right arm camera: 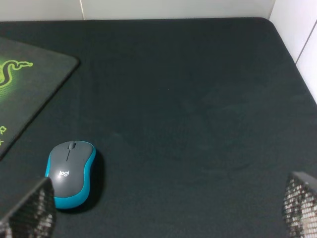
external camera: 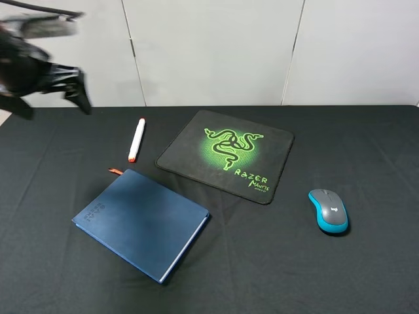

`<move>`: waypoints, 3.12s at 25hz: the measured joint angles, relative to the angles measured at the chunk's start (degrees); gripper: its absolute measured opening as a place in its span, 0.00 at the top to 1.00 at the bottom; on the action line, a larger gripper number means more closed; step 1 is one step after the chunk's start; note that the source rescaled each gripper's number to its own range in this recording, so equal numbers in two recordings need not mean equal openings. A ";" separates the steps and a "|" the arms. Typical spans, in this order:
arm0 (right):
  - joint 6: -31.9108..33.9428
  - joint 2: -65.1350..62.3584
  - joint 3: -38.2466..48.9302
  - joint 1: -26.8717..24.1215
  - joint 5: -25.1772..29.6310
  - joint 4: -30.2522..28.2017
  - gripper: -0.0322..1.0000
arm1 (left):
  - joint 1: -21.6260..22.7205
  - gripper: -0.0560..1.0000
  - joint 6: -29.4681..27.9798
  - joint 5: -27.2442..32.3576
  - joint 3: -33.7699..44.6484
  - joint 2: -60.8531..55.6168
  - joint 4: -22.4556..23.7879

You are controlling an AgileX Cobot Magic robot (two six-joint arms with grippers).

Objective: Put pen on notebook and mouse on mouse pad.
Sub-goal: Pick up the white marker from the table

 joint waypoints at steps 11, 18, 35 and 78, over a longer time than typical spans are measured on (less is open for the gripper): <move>0.00 0.00 0.00 0.00 0.00 0.00 0.00 | -6.02 0.00 -8.98 -0.19 -16.43 20.15 0.00; 0.00 0.00 0.00 0.00 0.00 0.00 0.00 | -7.11 0.00 -12.56 3.34 -27.84 29.83 1.04; 0.00 0.00 0.00 0.00 0.00 0.00 0.00 | -8.15 0.00 -15.71 8.67 -37.34 40.54 3.93; 0.00 0.00 0.00 0.00 0.00 0.00 0.00 | -8.31 0.95 -18.68 7.15 -37.65 44.08 4.12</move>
